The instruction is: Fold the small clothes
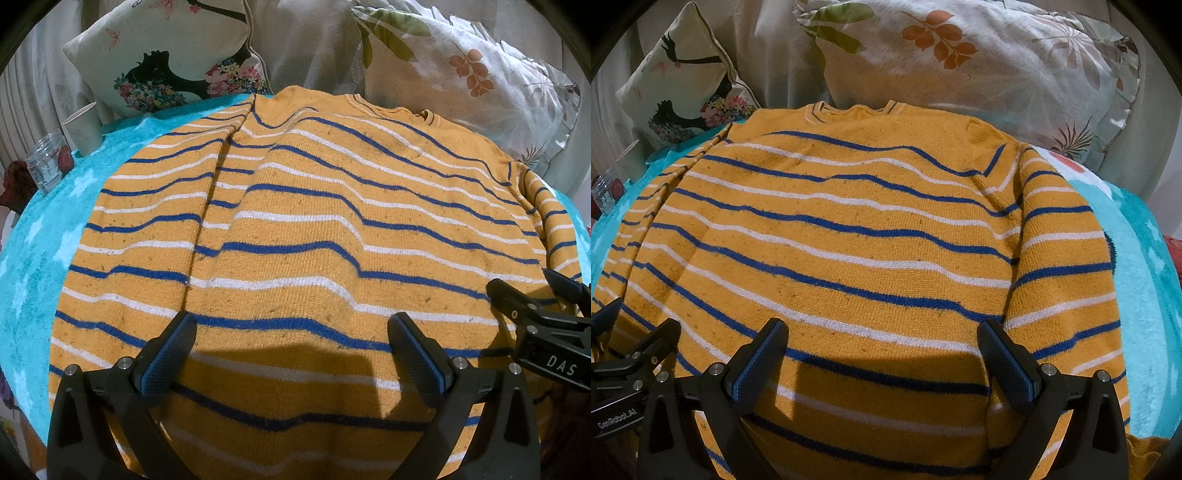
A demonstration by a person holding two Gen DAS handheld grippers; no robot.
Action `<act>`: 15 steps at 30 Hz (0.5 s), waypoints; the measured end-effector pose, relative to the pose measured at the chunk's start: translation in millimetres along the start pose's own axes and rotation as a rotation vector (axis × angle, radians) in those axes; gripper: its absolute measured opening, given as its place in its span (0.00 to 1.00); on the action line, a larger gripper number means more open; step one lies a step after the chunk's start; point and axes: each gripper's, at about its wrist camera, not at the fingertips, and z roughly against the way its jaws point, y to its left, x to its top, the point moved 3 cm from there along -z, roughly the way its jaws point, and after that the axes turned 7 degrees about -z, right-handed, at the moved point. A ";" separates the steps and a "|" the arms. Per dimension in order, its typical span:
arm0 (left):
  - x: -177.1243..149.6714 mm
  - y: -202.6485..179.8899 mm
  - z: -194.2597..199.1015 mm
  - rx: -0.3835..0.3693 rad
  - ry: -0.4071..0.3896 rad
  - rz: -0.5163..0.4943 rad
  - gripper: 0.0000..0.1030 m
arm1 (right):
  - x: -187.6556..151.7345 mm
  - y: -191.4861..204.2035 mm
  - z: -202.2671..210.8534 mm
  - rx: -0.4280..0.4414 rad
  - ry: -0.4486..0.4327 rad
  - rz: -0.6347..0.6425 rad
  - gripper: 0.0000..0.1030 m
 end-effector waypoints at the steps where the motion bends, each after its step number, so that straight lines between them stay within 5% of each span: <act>1: 0.3 0.1 0.2 -0.002 0.001 -0.001 1.00 | -0.1 -0.3 0.1 -0.006 0.002 0.004 1.00; 11: 7.8 7.5 2.3 -0.079 0.156 -0.131 1.00 | 1.5 -0.7 -0.2 -0.039 0.028 0.004 1.00; 15: 14.8 19.3 17.4 -0.068 0.123 -0.161 1.00 | 1.3 -1.2 -0.6 -0.034 0.033 -0.013 1.00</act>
